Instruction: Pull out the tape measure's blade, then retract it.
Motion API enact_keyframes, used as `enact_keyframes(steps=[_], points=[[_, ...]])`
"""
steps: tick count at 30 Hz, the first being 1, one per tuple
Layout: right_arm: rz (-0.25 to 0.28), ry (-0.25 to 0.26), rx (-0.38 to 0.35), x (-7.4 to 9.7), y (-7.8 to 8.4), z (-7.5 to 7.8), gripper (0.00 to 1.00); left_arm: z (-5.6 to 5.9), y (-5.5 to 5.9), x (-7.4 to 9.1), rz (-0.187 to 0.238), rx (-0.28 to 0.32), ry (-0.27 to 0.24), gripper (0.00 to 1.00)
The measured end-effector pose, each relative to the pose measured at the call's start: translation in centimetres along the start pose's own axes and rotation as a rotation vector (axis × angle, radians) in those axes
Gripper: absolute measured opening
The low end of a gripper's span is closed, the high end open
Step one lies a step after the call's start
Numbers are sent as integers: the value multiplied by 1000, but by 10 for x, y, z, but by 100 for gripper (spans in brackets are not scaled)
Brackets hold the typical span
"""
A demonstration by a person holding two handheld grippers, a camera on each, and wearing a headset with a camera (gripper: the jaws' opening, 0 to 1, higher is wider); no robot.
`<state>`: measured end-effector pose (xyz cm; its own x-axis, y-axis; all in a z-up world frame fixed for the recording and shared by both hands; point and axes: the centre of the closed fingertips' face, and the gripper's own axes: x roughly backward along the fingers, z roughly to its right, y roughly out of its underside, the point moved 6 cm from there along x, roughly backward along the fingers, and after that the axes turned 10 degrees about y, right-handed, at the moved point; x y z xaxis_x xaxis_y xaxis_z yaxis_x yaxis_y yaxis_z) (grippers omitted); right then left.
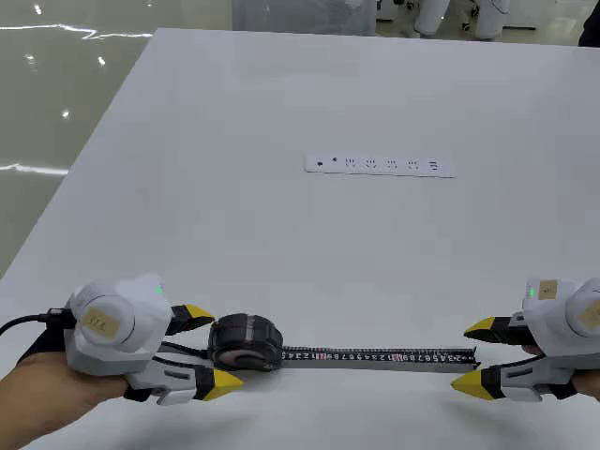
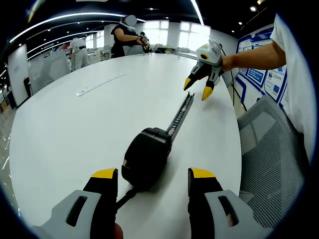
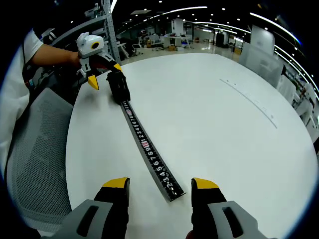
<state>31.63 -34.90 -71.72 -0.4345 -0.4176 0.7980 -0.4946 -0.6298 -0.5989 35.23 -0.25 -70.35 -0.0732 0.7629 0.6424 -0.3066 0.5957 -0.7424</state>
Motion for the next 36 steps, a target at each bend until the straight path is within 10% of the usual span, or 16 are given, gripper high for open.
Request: enact_keyframes(steps=[24,36], points=[[162,172,-173,24,0,-41,75,27,28,48,208,180,-229,66],[227,223,-213,36,1,-67,87,49,40,61,236,204,-302,73]])
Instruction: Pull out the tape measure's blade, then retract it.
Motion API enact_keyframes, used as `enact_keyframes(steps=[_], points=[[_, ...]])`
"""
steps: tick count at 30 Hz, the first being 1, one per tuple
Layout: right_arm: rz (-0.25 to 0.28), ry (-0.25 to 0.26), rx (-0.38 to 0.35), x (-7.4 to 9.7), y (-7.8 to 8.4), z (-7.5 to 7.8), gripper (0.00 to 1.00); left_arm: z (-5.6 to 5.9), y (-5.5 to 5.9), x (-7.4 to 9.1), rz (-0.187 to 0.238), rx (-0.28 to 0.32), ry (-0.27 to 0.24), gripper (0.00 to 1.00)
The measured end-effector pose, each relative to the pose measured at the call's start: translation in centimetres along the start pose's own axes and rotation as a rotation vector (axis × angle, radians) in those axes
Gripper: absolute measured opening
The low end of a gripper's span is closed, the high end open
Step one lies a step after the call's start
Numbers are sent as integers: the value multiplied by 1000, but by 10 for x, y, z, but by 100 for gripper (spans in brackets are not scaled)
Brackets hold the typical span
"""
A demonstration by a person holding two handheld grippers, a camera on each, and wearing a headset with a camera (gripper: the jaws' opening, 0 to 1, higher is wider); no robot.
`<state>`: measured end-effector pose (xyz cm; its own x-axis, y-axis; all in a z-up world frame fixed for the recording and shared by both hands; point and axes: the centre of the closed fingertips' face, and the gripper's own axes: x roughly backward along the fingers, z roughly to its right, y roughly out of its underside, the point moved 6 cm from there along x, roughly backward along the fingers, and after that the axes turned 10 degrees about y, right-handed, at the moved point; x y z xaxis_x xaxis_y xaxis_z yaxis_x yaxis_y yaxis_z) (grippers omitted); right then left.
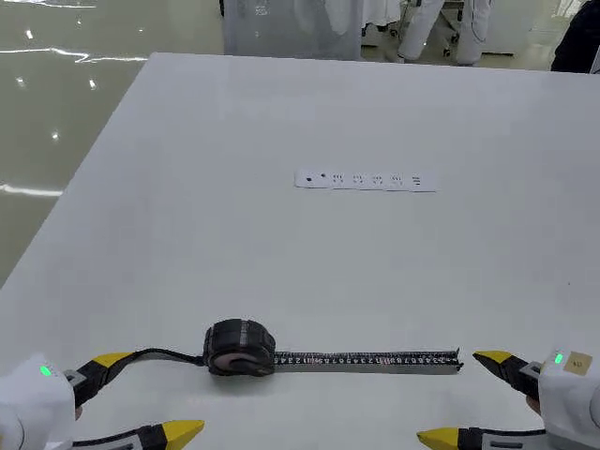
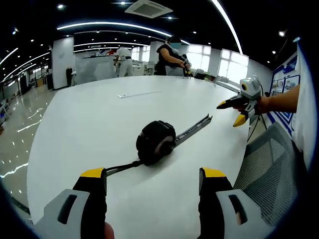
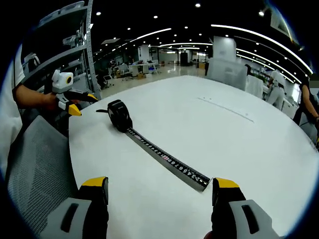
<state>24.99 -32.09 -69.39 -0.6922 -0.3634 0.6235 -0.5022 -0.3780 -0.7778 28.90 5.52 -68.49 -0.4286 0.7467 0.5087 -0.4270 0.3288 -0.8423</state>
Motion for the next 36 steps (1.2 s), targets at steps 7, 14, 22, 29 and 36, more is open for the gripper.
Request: enact_keyframes(steps=[7,14,22,29,36], points=[[16,15,-32,10,3,-9,93,10,6,8,24,51,9,78],[28,10,-45,21,6,-16,99,18,11,17,27,49,5,84],[39,11,-49,37,13,-20,99,20,19,29,35,73,0,88],[38,25,-53,50,22,-21,99,26,22,39,32,69,-13,89],[24,44,-84,55,32,-18,99,27,26,40,41,84,-25,89]])
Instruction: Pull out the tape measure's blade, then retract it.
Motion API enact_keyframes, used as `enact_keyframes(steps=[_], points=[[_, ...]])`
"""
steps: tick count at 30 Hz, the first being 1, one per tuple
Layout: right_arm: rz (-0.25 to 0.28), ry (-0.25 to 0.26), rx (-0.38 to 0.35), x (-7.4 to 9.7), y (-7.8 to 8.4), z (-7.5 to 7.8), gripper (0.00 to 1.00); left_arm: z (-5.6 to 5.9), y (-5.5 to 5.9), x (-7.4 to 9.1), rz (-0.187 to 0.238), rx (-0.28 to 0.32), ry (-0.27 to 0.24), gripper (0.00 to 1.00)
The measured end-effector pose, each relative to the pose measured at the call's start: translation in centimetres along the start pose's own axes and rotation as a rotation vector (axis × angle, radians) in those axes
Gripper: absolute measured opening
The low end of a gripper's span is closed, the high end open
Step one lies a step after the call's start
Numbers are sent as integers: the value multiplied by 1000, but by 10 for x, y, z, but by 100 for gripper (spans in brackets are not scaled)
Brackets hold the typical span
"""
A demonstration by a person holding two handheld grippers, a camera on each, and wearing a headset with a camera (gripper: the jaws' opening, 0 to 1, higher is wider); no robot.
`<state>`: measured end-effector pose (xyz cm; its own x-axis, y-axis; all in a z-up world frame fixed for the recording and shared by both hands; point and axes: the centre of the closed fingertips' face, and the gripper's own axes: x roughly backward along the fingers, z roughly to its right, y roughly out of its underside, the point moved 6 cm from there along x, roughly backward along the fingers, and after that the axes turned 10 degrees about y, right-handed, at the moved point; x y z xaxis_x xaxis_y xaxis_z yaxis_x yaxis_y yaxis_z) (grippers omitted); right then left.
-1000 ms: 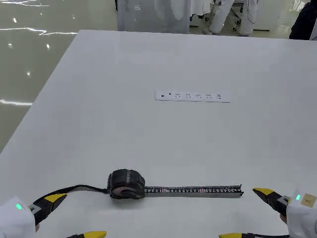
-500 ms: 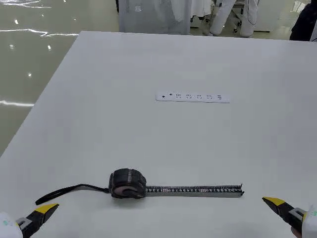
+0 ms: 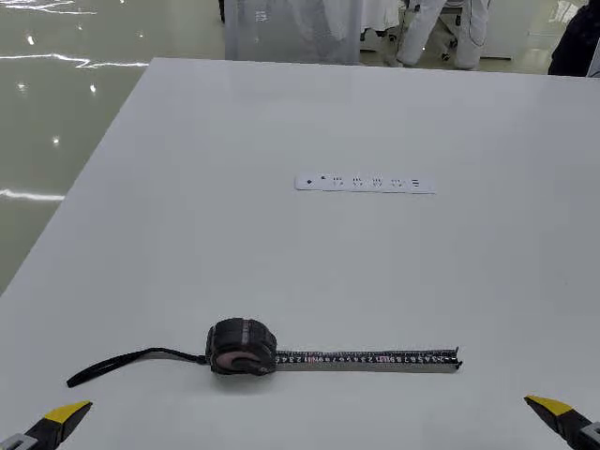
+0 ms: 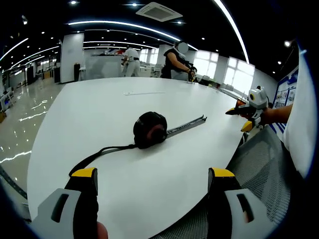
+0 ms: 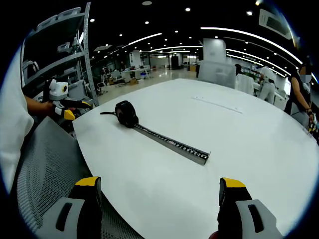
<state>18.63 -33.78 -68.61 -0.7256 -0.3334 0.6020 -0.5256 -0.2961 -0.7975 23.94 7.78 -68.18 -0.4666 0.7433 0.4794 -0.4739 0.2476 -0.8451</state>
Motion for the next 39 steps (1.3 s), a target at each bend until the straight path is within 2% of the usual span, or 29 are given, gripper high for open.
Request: enact_keyframes(steps=[9,12,15,17,21,23,30,39], points=[[2,5,5,1,0,1,99,2,1,-1,1,12,8,88],[-13,4,0,-1,5,1,99,3,1,-1,2,21,6,87],[-14,5,0,0,5,1,99,5,0,-1,-5,-1,-1,87],[-16,7,1,0,5,2,99,2,0,-1,6,21,3,86],[-14,5,-2,0,4,1,99,4,-2,-2,-2,7,-1,86],[-11,4,-2,-1,3,1,99,4,-4,-2,10,12,3,85],[-17,-1,-3,-3,5,-1,99,7,-3,-4,-6,6,14,85],[-19,-4,0,-3,5,0,99,9,-5,-6,1,7,14,86]])
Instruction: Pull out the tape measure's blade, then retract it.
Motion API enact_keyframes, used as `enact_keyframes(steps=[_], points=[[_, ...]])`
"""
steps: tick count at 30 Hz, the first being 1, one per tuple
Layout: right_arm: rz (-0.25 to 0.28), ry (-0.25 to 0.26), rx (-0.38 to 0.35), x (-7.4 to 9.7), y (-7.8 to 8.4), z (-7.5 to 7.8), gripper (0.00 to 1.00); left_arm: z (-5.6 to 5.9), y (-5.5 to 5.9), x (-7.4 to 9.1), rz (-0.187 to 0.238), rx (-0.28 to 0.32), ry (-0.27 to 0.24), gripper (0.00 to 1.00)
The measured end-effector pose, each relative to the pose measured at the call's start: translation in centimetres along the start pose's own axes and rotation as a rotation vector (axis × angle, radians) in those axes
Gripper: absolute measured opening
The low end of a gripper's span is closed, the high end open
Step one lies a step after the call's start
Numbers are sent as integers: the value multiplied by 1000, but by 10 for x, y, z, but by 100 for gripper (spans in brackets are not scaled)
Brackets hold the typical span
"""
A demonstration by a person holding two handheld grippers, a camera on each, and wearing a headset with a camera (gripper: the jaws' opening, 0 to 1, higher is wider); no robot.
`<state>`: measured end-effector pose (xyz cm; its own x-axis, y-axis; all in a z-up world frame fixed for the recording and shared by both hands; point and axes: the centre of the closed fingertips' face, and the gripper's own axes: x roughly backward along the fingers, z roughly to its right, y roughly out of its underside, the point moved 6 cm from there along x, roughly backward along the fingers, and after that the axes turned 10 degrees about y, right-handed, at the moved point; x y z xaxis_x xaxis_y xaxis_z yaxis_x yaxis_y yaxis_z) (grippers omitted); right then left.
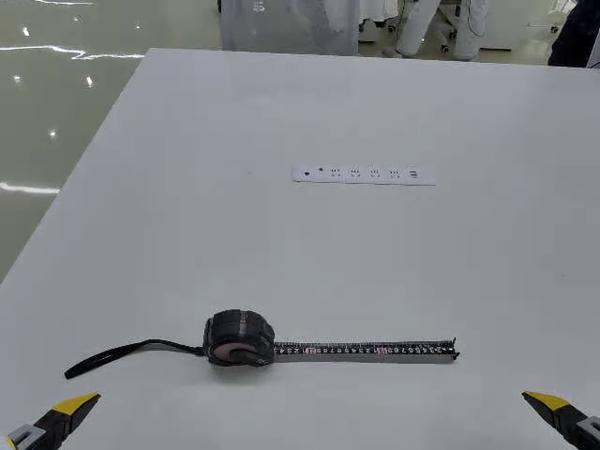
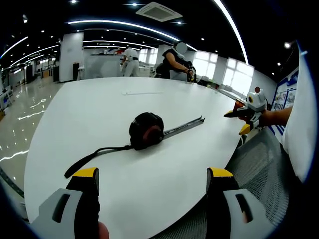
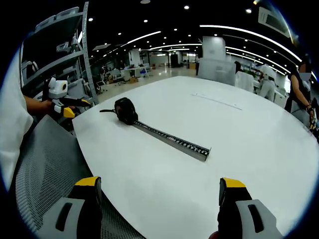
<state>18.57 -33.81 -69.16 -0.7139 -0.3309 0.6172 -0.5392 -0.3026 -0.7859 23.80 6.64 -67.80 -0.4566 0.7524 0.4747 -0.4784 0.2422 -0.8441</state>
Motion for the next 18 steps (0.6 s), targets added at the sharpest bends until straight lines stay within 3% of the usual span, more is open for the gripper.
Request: enact_keyframes(steps=[18], points=[[7,-1,-1,-3,-4,2,99,1,-12,-30,-6,10,-12,86]])
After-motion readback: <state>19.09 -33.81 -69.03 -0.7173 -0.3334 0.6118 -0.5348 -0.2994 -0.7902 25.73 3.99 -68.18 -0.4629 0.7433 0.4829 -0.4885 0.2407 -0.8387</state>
